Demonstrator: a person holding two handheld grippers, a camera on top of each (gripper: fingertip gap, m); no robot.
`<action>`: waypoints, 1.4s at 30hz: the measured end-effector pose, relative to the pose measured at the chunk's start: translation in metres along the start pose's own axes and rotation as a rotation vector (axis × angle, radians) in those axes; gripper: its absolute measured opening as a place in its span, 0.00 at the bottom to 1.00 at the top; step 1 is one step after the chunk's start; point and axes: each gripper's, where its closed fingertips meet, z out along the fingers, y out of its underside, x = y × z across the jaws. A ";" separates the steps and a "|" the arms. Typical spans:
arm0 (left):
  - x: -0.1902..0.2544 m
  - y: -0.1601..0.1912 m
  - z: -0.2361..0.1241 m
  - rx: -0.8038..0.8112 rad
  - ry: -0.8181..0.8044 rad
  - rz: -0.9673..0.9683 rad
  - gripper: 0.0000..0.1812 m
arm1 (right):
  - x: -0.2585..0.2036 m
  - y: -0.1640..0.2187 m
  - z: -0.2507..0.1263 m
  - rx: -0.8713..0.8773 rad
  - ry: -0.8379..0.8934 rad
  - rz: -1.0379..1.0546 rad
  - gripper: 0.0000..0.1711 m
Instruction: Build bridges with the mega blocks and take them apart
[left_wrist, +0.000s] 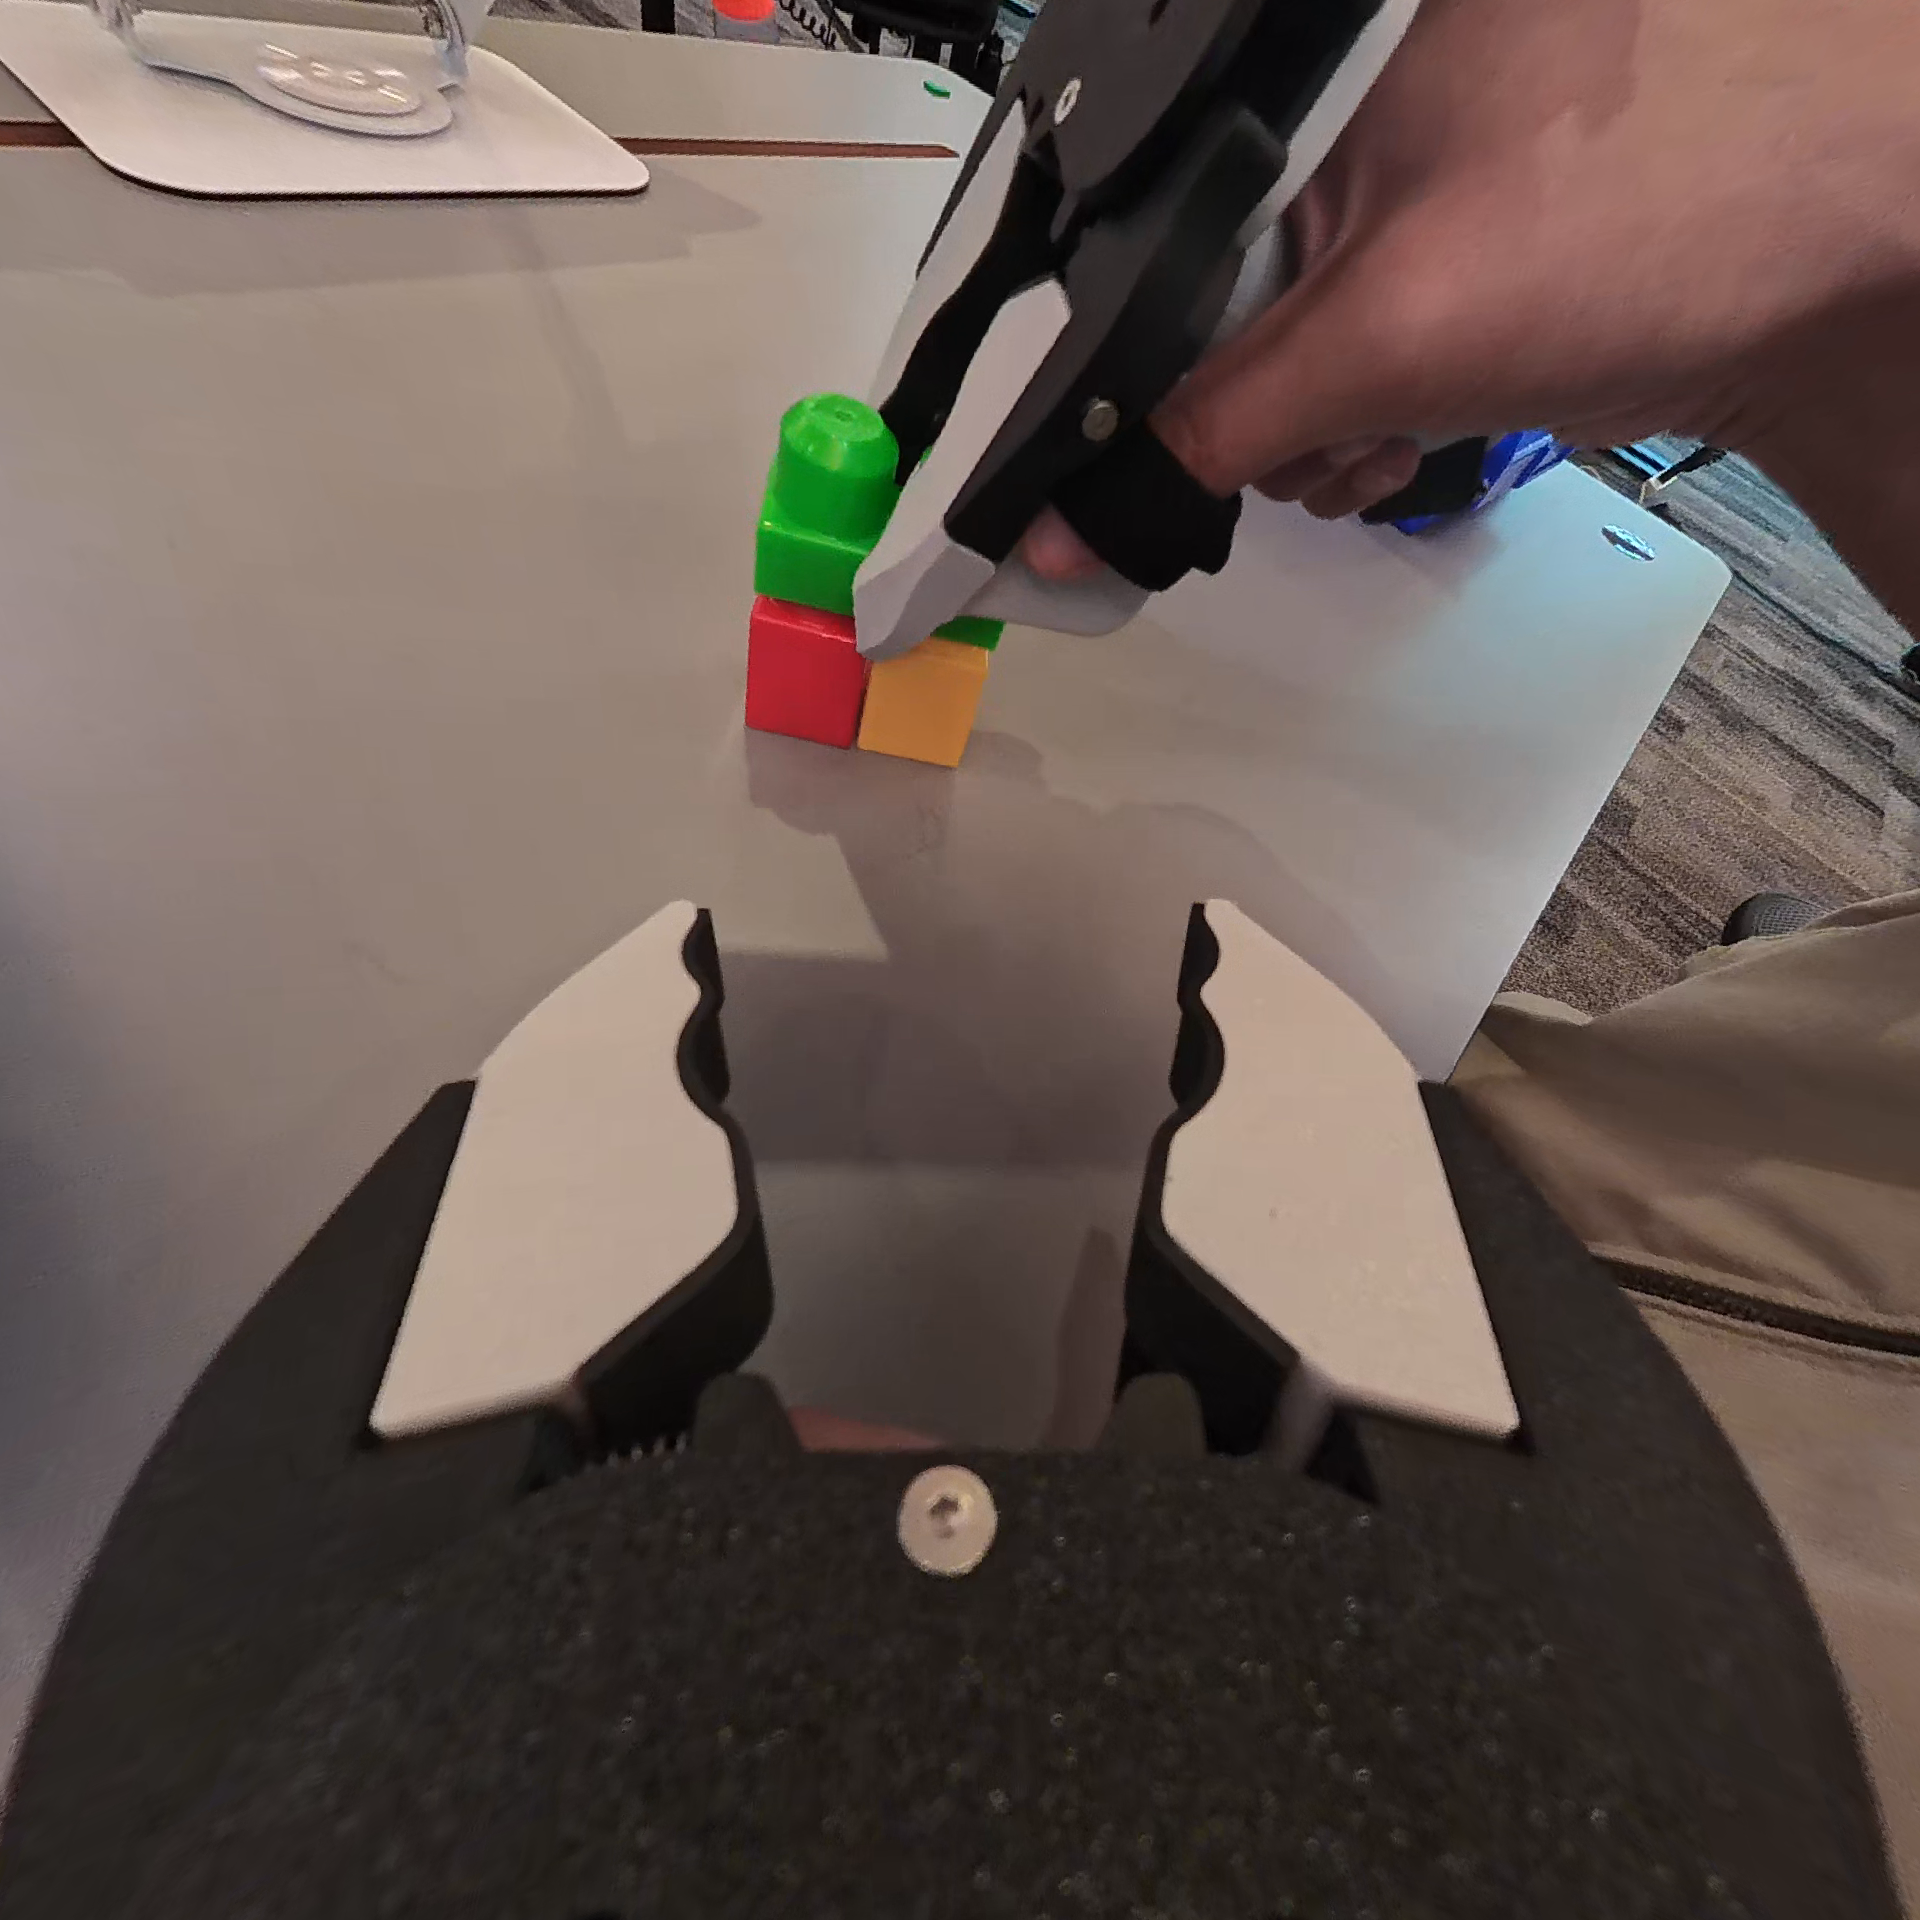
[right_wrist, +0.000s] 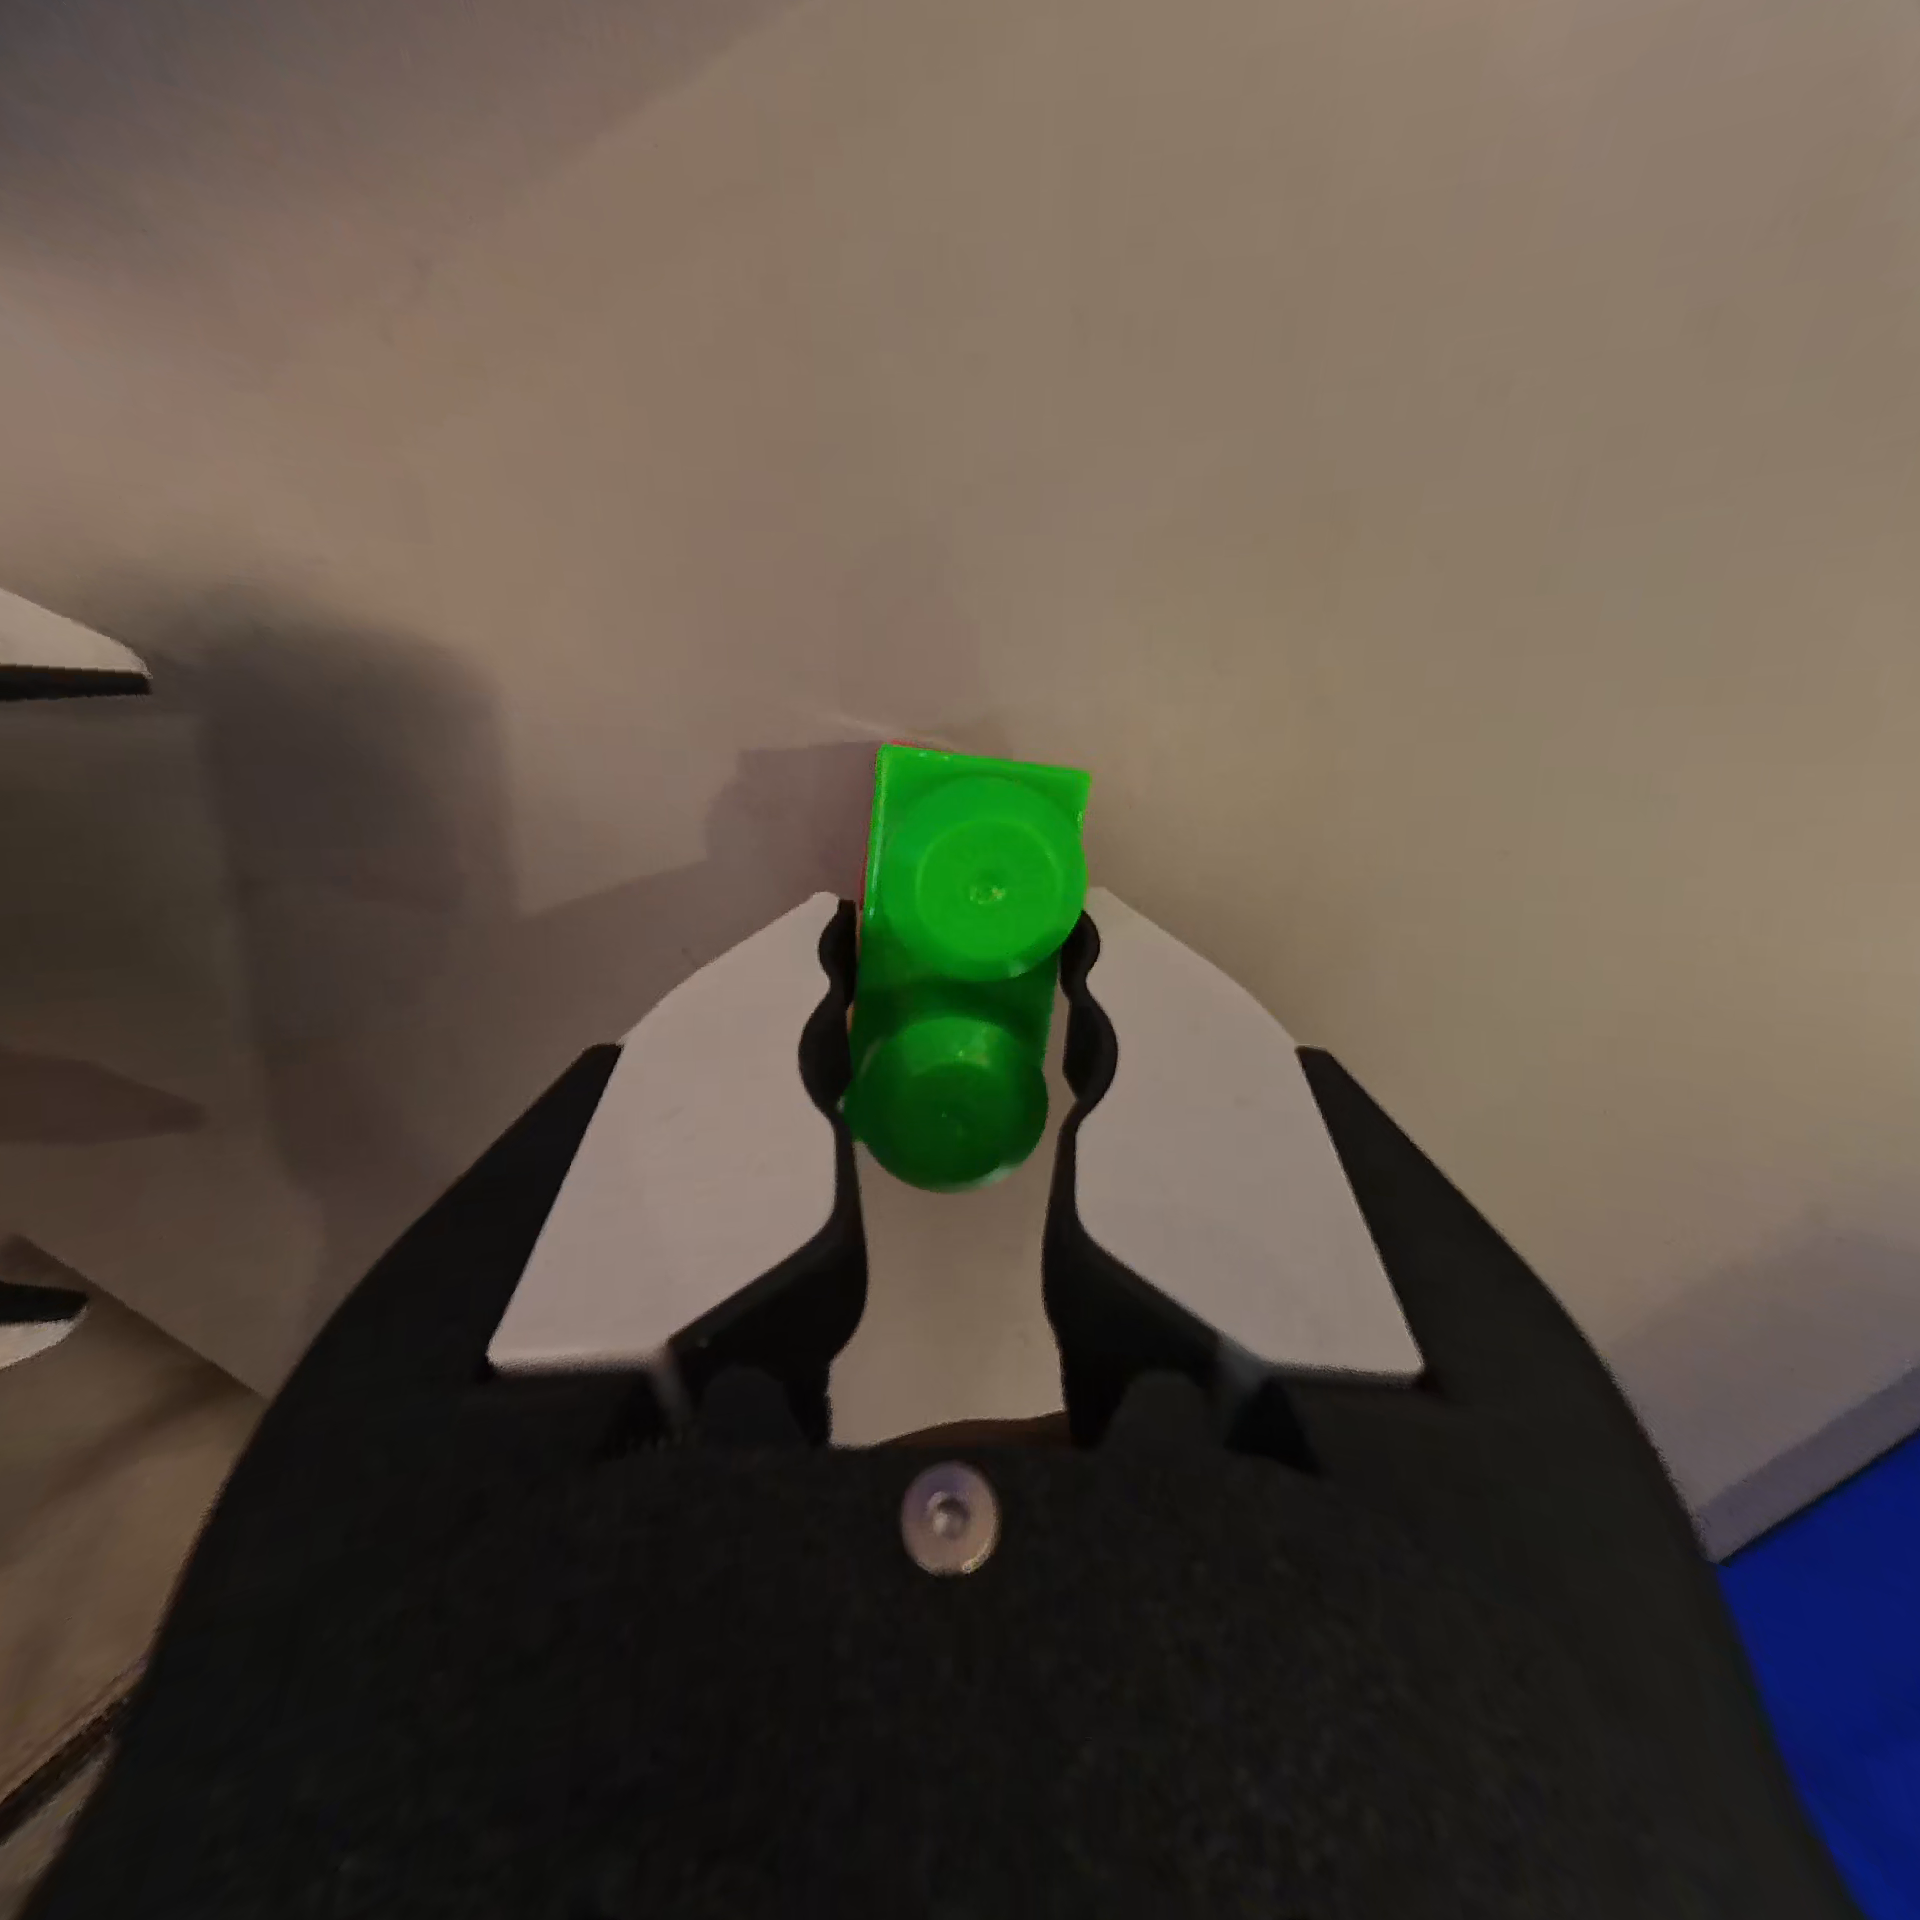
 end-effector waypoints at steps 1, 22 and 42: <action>0.000 0.000 0.000 0.000 0.002 -0.002 0.46 | 0.000 -0.001 -0.001 0.013 -0.009 0.002 0.22; 0.006 0.006 0.007 -0.033 0.007 0.016 0.46 | 0.005 0.005 0.001 -0.034 -0.006 -0.038 0.22; 0.022 -0.013 0.001 0.058 0.072 0.115 0.45 | 0.036 0.001 -0.083 0.765 -0.569 0.268 0.22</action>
